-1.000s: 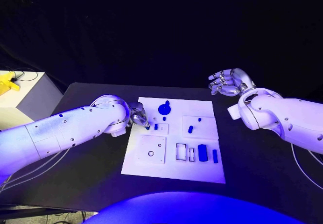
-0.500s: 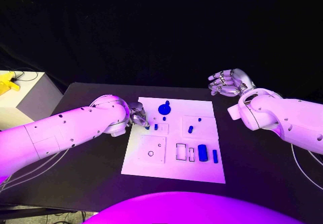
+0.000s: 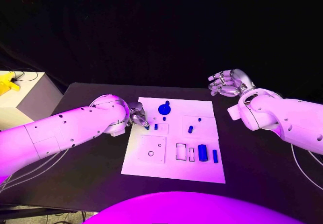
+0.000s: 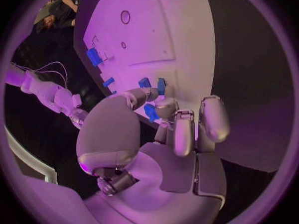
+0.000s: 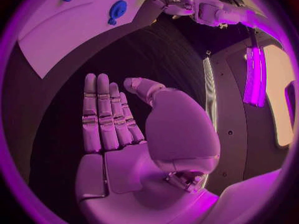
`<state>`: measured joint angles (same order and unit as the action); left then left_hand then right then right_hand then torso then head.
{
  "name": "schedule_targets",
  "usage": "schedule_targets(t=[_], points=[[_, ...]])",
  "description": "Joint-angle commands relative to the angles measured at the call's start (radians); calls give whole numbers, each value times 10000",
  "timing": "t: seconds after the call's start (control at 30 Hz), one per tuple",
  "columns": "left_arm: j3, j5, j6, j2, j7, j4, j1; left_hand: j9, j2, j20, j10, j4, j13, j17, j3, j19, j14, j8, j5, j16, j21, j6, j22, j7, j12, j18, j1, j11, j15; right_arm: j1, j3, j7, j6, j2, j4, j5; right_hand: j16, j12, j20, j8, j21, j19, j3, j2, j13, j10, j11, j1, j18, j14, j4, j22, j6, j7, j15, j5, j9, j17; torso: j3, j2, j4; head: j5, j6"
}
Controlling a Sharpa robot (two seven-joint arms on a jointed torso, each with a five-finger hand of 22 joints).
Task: Assemble the parts on the task board
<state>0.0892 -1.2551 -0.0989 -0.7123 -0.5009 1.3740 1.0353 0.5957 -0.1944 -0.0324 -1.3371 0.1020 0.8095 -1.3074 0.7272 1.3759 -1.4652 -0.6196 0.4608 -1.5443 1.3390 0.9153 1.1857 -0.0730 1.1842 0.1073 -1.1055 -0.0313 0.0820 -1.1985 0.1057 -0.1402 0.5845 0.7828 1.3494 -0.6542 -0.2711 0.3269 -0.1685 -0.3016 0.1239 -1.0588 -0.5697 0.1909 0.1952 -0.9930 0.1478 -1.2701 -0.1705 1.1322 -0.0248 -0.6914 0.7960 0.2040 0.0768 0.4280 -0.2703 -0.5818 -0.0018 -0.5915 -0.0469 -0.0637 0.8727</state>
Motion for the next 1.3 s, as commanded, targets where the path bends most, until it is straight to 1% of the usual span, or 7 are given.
schedule_targets(t=[0.03, 0.37, 0.47, 0.83, 1.0, 1.07, 1.3], points=[[0, -120, 17, 17, -36, 1, -9, 587, 104, 59, -42, -1238, 12, -1943, 1224, 12, -878, -1130, 42, 37, 19, 316, -10, 348, 25, -200, -86, -50, 46, 6, -2, -131, -143, -3, 4, -17, 82, -45, -47, -55, -66, -7, 59, -48, -49, -18, 48, -36, -66, 14, 5, 46, -60, 250, 52, 57, 15, 25, -5, -1, 0, 6, -1], [0, -146, 57, 34, -48, 8, -10, 587, 104, 59, -42, -1238, 12, -1943, 1224, 12, -878, -1130, 42, 37, 19, 316, -10, 348, 25, -200, -86, -50, 46, 8, -2, -129, -154, -8, 2, -16, 82, -45, -47, -55, -66, -7, 59, -48, -49, -18, 48, -36, -66, 14, 5, 46, -60, 250, 52, 57, 15, 25, -9, -3, -7, -14, -1], [0, -127, 18, 48, -49, 9, -10, 604, 114, 62, -42, -1239, 12, -1939, 1241, 18, -877, -1140, 43, 38, 26, 314, 1, 349, 25, -203, -91, -52, 48, 9, -2, -127, -160, -7, 4, -16, 82, -45, -47, -55, -66, -7, 59, -48, -49, -18, 48, -36, -66, 14, 5, 46, -60, 250, 52, 57, 15, 25, -11, -3, -8, 5, -1], [-3, -85, -147, 112, -48, 20, -23, 617, 107, 64, -59, -1238, 66, -1955, 1245, 21, -881, -1148, 40, 31, 28, 311, 5, 349, 53, -204, -86, -51, 49, 12, -2, -119, -203, -10, -1, 0, 82, -45, -47, -55, -66, -7, 59, -48, -49, -18, 48, -36, -66, 14, 5, 46, -60, 250, 52, 57, 15, 25, -2, -7, -2, -17, -1], [-5, -103, -201, 124, -49, 25, -42, 621, 102, 65, -67, -1238, 94, -1957, 1244, 19, -881, -1150, 38, 31, 26, 310, 2, 349, 67, -204, -82, -51, 50, 16, -2, -115, -214, -8, 0, 12, 82, -45, -47, -55, -66, -7, 59, -48, -49, -18, 48, -36, -66, 14, 5, 46, -60, 250, 52, 57, 15, 25, 1, -7, -4, 7, -1], [-6, -110, -238, 123, -52, 28, -45, 629, 96, 66, -64, -1237, 85, -1934, 1244, 20, -876, -1154, 36, 40, 26, 307, 1, 348, 62, -204, -77, -51, 50, 17, -2, -112, -217, -5, -1, 14, 82, -45, -47, -55, -66, -7, 59, -48, -49, -18, 48, -36, -66, 14, 5, 46, -60, 250, 52, 57, 15, 25, 1, -6, -5, -14, -1], [-8, -116, -547, 114, -69, 62, -49, 657, 56, 69, -51, -1238, 77, -1889, 1234, 17, -864, -1162, 23, 60, 22, 278, -4, 342, 55, -203, -57, -46, 51, 19, -2, -97, -242, 3, 4, 17, 114, -50, -52, -73, -86, -20, 58, -64, -103, -31, 49, -44, -70, 26, 3, 94, -63, 251, 52, 61, 20, 45, -3, -8, -5, 7, -1]])
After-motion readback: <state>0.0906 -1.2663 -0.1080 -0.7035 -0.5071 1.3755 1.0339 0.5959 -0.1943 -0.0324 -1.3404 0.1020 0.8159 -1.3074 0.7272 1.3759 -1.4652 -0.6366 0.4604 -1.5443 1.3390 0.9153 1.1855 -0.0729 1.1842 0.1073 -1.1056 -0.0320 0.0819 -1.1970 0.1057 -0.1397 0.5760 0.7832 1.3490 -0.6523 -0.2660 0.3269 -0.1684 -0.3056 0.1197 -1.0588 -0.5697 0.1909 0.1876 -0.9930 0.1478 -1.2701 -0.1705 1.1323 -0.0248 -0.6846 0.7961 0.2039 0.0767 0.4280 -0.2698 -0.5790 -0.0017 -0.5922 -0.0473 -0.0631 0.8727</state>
